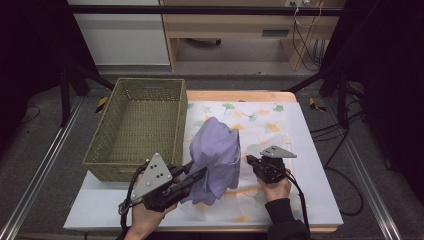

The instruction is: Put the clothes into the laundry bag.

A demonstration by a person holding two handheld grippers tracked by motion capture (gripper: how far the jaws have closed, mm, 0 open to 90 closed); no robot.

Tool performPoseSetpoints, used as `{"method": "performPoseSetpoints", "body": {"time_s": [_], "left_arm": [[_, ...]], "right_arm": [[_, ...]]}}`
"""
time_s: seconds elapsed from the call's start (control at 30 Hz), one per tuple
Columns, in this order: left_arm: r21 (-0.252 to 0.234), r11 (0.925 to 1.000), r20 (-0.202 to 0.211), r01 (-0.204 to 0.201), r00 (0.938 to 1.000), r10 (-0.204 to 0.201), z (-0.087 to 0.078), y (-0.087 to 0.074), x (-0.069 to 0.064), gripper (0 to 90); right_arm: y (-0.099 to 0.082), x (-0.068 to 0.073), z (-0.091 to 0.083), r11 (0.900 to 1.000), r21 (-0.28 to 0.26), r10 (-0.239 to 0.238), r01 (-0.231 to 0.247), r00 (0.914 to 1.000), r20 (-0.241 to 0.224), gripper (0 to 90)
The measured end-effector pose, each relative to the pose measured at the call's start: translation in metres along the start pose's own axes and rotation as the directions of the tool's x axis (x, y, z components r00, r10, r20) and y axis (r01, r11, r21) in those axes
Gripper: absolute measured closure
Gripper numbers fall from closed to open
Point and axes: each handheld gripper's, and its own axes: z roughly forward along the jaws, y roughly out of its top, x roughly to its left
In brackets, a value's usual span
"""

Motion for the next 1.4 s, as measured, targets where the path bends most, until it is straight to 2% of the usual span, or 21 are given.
{"method": "performPoseSetpoints", "body": {"time_s": [0.13,0.3,0.5,0.8,0.93,1.07,1.33,1.4], "left_arm": [[0.036,0.9993,0.023,-0.006,0.9997,0.005,0.01,-0.008,-0.006,72.5],[0.1,0.995,0.04,-0.003,0.9992,-0.001,0.025,-0.022,-0.007,72.4],[0.18,0.9836,0.049,0.01,0.9986,-0.019,0.04,-0.041,-0.004,72.4],[0.298,0.9545,0.063,0.003,0.9978,-0.023,0.062,-0.063,-0.003,72.2],[0.337,0.9416,0.062,0.0,0.9979,-0.022,0.073,-0.07,-0.004,72.1],[0.361,0.9326,0.069,-0.002,0.9973,-0.025,0.083,-0.076,-0.005,72.0],[0.427,0.904,0.073,-0.011,0.9971,-0.023,0.101,-0.086,-0.01,71.6],[0.446,0.8948,0.077,-0.013,0.9968,-0.024,0.106,-0.088,-0.01,71.5]], "right_arm": [[0.0,0.0,-0.001,1.0,-0.002,-0.001,0.001,1.0,0.001,88.8],[0.0,0.0,-0.002,1.0,-0.006,-0.001,0.001,1.0,0.0,88.9],[0.001,0.001,-0.003,1.0,-0.007,0.004,-0.004,1.0,-0.002,88.8],[0.001,0.001,-0.003,1.0,-0.008,-0.003,0.003,1.0,-0.002,88.8],[0.001,0.002,-0.003,0.9999,-0.009,-0.005,0.005,1.0,-0.004,88.9],[0.001,0.002,-0.003,1.0,-0.01,0.0,0.0,1.0,-0.005,88.8],[0.001,0.002,-0.004,0.9999,-0.01,-0.004,0.004,1.0,-0.005,88.8],[0.001,0.002,-0.004,0.9999,-0.012,-0.002,0.002,1.0,-0.005,88.8]]}}
